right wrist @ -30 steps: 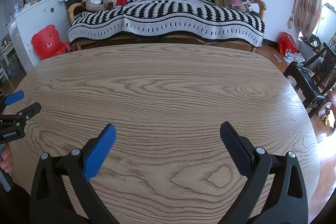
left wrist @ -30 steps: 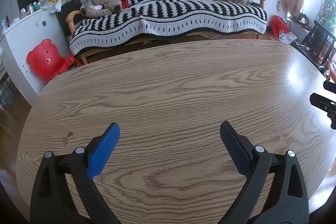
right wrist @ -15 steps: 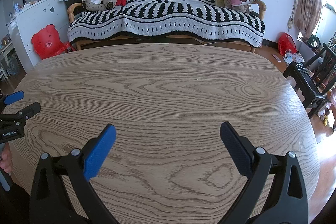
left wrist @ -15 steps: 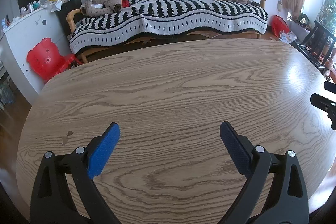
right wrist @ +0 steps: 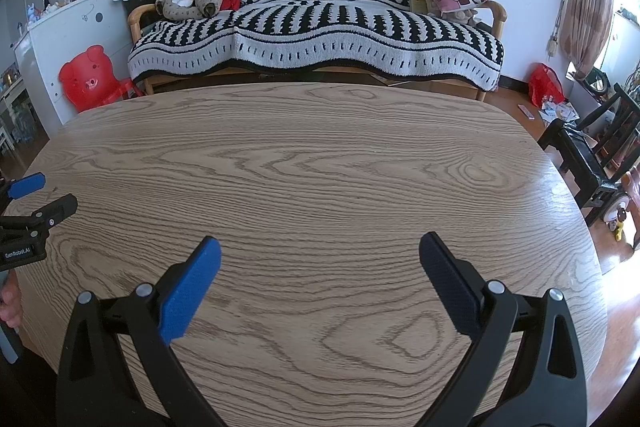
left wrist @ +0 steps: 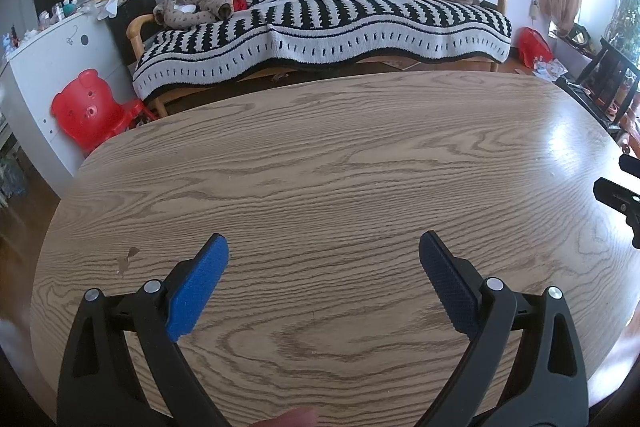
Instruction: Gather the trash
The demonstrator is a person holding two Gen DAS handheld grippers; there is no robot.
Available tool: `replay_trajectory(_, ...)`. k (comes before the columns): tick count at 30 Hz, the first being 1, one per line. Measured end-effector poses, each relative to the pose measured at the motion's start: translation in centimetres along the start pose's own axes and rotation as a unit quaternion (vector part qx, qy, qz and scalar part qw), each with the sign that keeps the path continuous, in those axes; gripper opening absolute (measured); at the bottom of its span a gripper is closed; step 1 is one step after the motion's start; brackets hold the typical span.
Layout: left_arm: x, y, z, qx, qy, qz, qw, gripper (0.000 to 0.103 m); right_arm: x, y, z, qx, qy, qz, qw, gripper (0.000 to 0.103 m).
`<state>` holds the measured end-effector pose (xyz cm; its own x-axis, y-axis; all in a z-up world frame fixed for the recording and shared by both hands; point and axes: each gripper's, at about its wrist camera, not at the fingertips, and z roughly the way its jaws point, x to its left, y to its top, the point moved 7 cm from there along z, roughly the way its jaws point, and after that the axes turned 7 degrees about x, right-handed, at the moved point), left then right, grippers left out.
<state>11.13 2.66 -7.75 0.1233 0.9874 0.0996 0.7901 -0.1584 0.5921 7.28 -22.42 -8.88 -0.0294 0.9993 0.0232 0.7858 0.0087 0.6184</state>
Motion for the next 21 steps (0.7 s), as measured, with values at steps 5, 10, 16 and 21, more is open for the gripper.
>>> replay_trajectory(5,0.10,0.09,0.11,0.001,-0.004,-0.001,1.0000,0.093,-0.16,-0.09,-0.02,-0.001,0.000,0.000,1.000,0.096)
replay_trajectory(10,0.12,0.17,0.00,-0.007,0.001,0.005,1.0000,0.093,-0.19,-0.11,-0.05,0.000,0.000,0.000,1.000,0.096)
replay_trajectory(16,0.09,0.33,0.03,-0.005,0.001,0.006,1.0000,0.093,-0.21,-0.13,-0.05,0.000,0.000,-0.001,1.000,0.096)
replay_trajectory(21,0.31,0.36,0.23,0.002,-0.003,-0.004,1.0000,0.093,-0.18,-0.12,-0.06,0.000,0.000,-0.001,1.000,0.096)
